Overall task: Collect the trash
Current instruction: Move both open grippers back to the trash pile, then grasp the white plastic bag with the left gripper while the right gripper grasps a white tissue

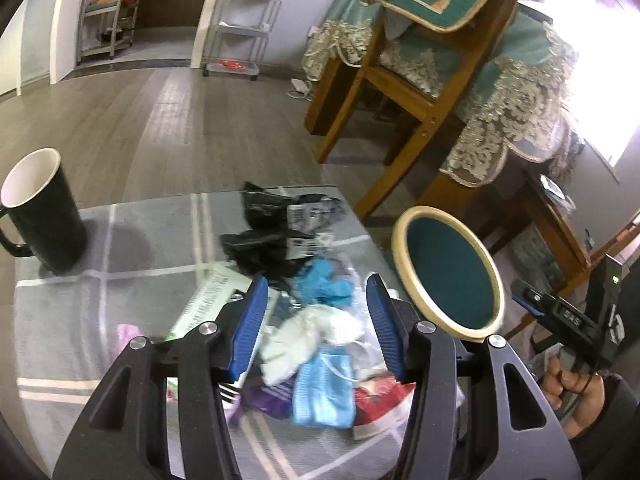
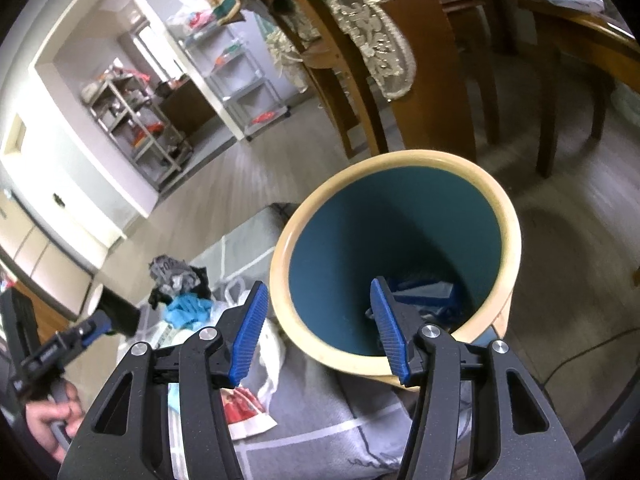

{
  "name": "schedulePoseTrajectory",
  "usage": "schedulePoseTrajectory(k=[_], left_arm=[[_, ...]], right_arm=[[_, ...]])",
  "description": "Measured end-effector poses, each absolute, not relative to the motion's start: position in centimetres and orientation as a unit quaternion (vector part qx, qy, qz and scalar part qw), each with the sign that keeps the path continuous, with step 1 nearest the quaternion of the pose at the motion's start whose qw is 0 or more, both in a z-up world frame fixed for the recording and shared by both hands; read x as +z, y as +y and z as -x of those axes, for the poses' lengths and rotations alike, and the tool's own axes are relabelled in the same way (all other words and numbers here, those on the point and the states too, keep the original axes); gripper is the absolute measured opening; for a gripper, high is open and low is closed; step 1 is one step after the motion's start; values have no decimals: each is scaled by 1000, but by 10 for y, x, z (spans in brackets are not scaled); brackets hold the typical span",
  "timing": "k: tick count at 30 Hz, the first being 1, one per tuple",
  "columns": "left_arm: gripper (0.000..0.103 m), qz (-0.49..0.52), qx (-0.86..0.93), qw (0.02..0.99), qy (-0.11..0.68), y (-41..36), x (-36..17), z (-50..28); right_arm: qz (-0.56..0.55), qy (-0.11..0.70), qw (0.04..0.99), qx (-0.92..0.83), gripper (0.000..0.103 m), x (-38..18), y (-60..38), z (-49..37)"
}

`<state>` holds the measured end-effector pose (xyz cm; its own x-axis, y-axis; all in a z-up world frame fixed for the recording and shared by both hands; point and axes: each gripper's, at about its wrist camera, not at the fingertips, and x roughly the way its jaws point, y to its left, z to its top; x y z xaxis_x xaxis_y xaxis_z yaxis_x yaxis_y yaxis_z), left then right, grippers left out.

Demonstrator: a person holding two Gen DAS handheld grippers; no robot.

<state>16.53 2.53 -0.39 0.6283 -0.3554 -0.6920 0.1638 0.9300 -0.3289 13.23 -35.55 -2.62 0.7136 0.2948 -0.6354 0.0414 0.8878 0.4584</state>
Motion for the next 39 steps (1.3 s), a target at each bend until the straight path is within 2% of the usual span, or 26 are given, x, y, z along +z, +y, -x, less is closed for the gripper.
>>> schedulePoseTrajectory(k=[9, 20, 22, 27, 30, 38, 39], left_arm=[[51, 85, -178, 881, 431, 9, -33, -161], [50, -9, -181, 848, 498, -35, -82, -177], [47, -13, -176, 849, 498, -35, -84, -177], [25, -2, -166, 851, 498, -25, -83, -177], [17, 6, -162, 853, 496, -18, -82, -177], [7, 10, -159, 857, 491, -16, -81, -178], [7, 9, -159, 857, 490, -16, -81, -177]], right_arm=[[-173, 392, 896, 114, 55, -29, -318, -136], [-132, 430, 874, 184, 55, -44, -279, -130], [-127, 441, 864, 207, 55, -49, -269, -131], [-111, 462, 842, 254, 56, -63, -242, -137], [-109, 474, 830, 272, 58, -73, -231, -142], [-85, 496, 815, 288, 58, -95, -218, -152], [-82, 497, 814, 290, 54, -96, -217, -152]])
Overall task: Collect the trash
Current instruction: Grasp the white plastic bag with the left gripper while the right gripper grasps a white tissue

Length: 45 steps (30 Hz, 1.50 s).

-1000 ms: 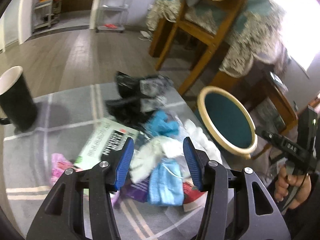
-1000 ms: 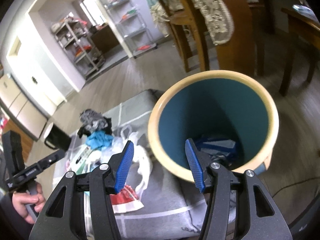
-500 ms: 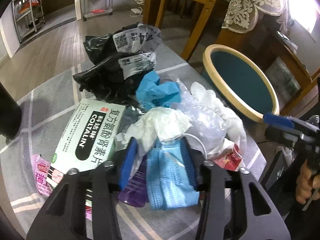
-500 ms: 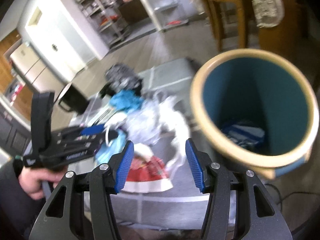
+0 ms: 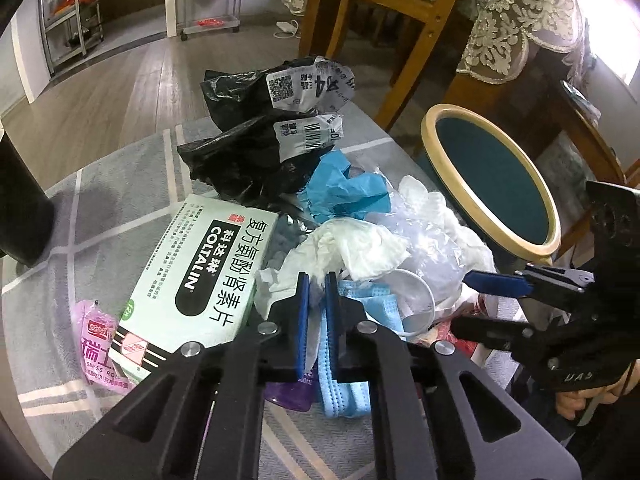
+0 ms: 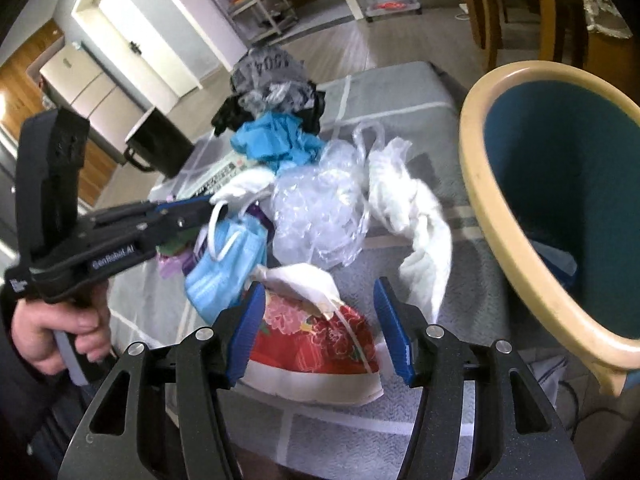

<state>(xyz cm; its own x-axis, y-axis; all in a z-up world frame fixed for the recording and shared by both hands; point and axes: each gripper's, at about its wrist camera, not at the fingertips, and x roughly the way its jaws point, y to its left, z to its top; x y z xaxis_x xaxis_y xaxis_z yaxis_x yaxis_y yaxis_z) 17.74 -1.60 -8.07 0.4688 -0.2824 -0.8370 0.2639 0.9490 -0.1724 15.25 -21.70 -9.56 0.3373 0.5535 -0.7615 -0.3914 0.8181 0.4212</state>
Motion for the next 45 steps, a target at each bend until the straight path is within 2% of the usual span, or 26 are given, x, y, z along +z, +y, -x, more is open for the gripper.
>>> schedulePoseTrajectory(k=[1, 3, 7, 11, 12, 30, 45], left_arm=[[6, 10, -160, 857, 489, -16, -80, -177], [5, 9, -160, 859, 487, -17, -79, -176], [4, 13, -162, 861, 482, -15, -75, -170], [4, 20, -161, 866, 474, -11, -68, -165], [4, 23, -161, 866, 473, -10, -67, -165], [3, 78, -155, 884, 434, 15, -28, -130], [3, 91, -186, 883, 422, -7, -8, -129]], right_arm=[[-73, 498, 812, 296, 44, -95, -214, -150], [-51, 499, 811, 301, 32, -95, -209, -147], [-47, 496, 810, 309, 20, -88, -208, -138], [-42, 481, 817, 315, 15, -73, -210, -130], [-41, 477, 819, 316, 9, -69, -211, -127], [-103, 400, 858, 304, 8, -17, -252, -104], [-192, 342, 891, 227, 8, -8, -295, -115]])
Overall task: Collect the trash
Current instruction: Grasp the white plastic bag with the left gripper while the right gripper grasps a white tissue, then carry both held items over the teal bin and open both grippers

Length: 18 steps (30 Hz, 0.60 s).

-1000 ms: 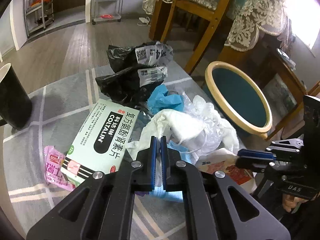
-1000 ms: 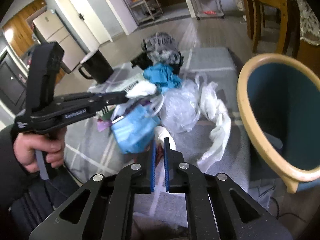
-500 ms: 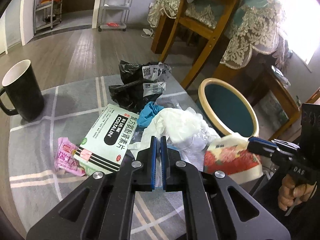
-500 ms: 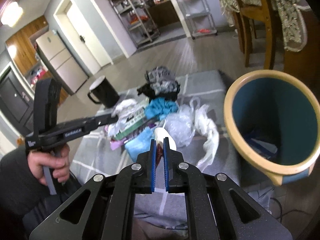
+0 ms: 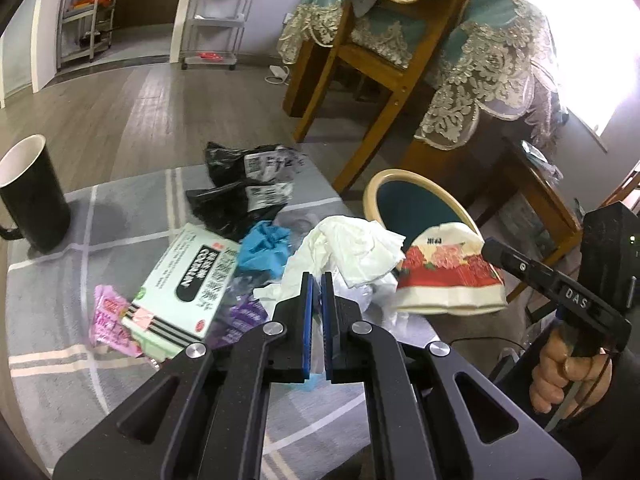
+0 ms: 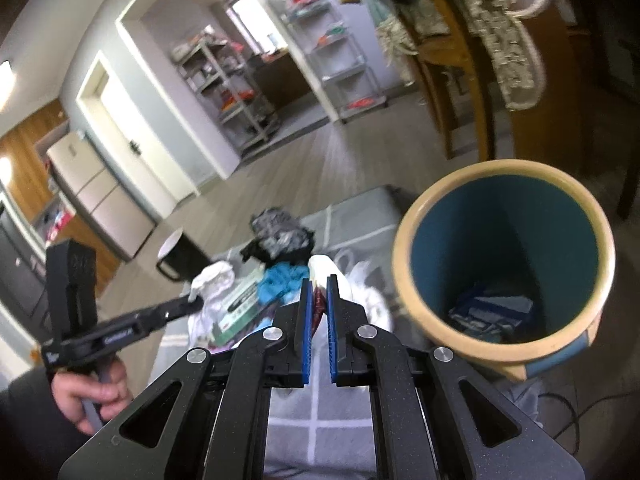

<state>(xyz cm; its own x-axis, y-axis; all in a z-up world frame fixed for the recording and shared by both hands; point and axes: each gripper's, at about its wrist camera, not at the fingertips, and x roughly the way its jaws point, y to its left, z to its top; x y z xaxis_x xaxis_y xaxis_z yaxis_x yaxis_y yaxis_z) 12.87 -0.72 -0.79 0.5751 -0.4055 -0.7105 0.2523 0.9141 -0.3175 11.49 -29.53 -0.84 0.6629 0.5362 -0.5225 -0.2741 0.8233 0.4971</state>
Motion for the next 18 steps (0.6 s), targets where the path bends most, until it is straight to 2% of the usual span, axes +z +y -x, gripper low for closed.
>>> schedulePoseTrajectory(k=[18], left_arm=[[3, 79, -252, 869, 418, -100, 8, -167]], right_arm=[[-258, 301, 910, 123, 8, -4, -353, -115]])
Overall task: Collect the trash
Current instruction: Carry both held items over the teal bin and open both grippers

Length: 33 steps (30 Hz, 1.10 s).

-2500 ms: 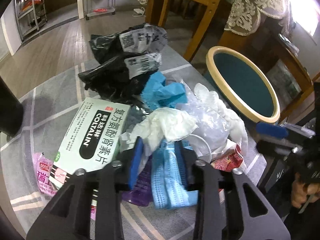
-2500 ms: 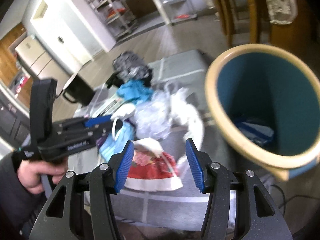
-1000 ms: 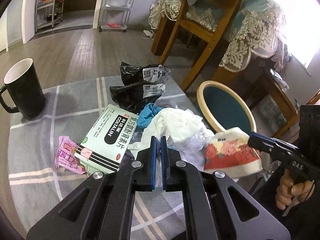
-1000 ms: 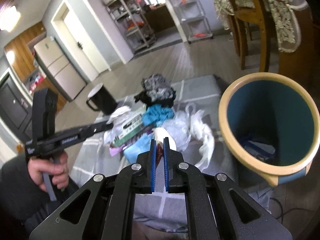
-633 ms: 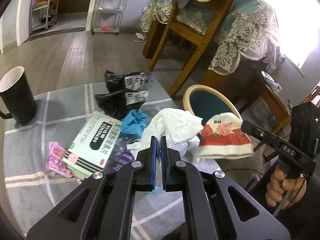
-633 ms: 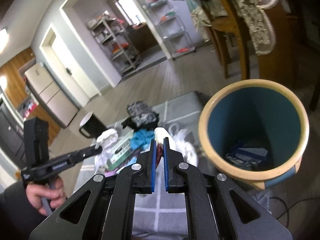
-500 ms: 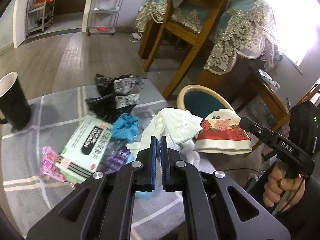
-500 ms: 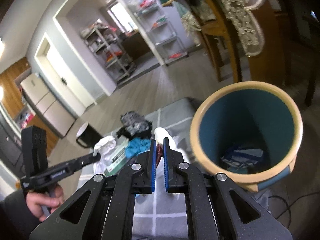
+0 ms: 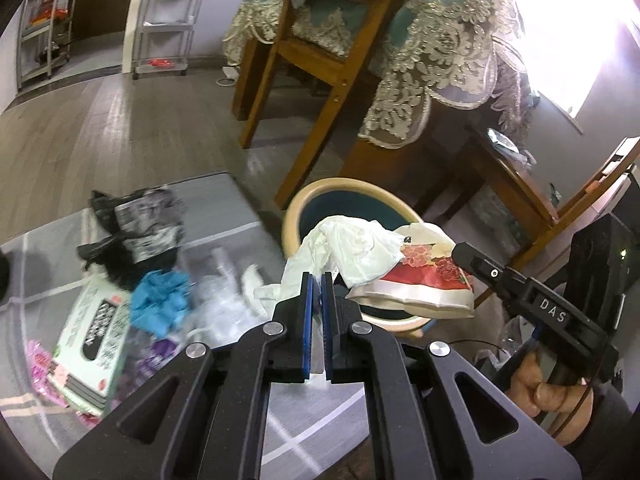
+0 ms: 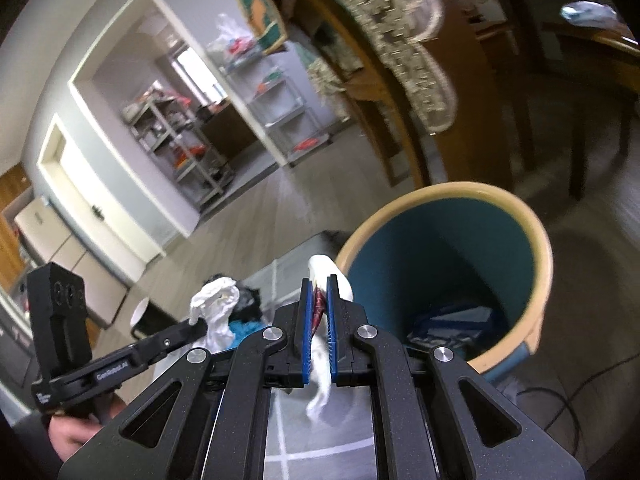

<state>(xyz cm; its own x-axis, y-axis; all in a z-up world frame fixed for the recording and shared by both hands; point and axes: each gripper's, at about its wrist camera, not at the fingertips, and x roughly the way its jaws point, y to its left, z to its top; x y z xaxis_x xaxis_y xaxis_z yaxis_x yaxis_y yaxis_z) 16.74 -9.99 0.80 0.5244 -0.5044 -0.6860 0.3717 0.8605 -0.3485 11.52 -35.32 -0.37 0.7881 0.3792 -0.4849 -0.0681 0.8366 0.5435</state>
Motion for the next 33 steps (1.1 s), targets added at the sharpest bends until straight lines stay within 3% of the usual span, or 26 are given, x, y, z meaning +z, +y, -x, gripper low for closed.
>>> schedulePoseTrajectory(k=[19, 29, 33], left_arm=[[3, 89, -291, 832, 463, -202, -31, -220], [4, 77, -295, 811, 500, -221, -60, -234], [8, 72, -293, 814, 497, -216, -61, -233]], right_arm=[[-309, 300, 902, 25, 8, -26, -410, -117], [-311, 312, 898, 8, 8, -38, -417, -123], [-302, 317, 899, 8, 8, -39, -413, -128]])
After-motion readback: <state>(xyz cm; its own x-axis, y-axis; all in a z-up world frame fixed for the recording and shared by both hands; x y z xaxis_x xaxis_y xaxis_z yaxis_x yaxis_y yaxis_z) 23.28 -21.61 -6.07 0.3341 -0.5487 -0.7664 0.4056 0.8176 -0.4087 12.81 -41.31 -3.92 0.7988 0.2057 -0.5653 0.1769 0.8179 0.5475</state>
